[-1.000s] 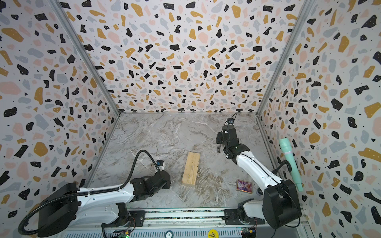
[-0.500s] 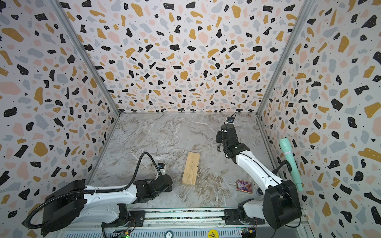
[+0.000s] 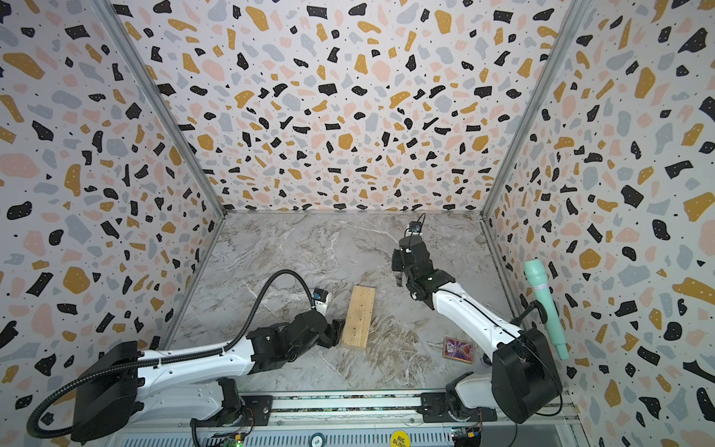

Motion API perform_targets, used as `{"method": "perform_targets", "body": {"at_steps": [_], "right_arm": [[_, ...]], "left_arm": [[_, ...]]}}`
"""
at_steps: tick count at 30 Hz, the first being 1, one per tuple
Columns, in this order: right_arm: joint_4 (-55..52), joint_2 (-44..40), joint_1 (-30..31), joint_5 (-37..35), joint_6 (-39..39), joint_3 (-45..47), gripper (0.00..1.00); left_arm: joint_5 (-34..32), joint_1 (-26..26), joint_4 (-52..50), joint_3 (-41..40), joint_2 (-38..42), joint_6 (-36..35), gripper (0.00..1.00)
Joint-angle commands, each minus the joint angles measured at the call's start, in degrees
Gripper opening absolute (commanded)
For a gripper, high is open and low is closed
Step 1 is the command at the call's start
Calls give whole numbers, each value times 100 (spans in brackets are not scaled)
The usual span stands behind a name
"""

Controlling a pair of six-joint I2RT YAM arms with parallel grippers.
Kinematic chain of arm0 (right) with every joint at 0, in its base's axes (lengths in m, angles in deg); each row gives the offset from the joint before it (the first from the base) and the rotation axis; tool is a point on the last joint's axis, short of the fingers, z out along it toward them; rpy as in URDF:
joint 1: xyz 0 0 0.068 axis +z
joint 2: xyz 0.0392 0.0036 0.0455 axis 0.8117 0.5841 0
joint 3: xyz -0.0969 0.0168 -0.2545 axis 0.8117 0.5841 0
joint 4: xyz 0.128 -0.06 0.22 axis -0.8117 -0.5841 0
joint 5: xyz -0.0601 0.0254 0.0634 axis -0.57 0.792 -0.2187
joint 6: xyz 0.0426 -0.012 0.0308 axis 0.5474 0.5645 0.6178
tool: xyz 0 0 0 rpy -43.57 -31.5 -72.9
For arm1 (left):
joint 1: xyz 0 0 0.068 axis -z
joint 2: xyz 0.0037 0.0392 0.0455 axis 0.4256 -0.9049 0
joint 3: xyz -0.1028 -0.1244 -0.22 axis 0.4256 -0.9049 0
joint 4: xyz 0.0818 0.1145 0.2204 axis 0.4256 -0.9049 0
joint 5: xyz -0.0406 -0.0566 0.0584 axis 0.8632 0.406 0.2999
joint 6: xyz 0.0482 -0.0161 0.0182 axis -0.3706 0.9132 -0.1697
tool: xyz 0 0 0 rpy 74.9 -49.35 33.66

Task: Use a claw hammer to pull out a nail
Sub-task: Place the nail at the center of the board, then remove the nail from the mounting plate.

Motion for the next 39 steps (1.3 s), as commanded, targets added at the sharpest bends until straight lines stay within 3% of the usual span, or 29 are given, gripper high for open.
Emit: {"method": "perform_targets", "body": {"at_steps": [1, 5, 11, 15, 19, 39], "right_arm": [[987, -141, 504, -583, -283, -13, 0], [1809, -134, 1127, -1320, -599, 254, 0], [2629, -101, 1733, -1990, -506, 720, 0], [2715, -63, 2042, -2373, -332, 904, 0], [2878, -87, 2325, -2539, -141, 1131, 0], [3818, 805, 3149, -4005, 186, 1300, 0]], "left_arm": [[717, -415, 221, 158, -284, -565, 73], [1819, -984, 276, 210, -575, -682, 73], [2835, -1053, -113, 686, -1000, -1117, 75], [2849, -1111, -342, 830, -1356, -1156, 75], [3029, -1282, -206, 694, -1651, -880, 69], [3233, -1475, 11, 526, -1822, -818, 67]]}}
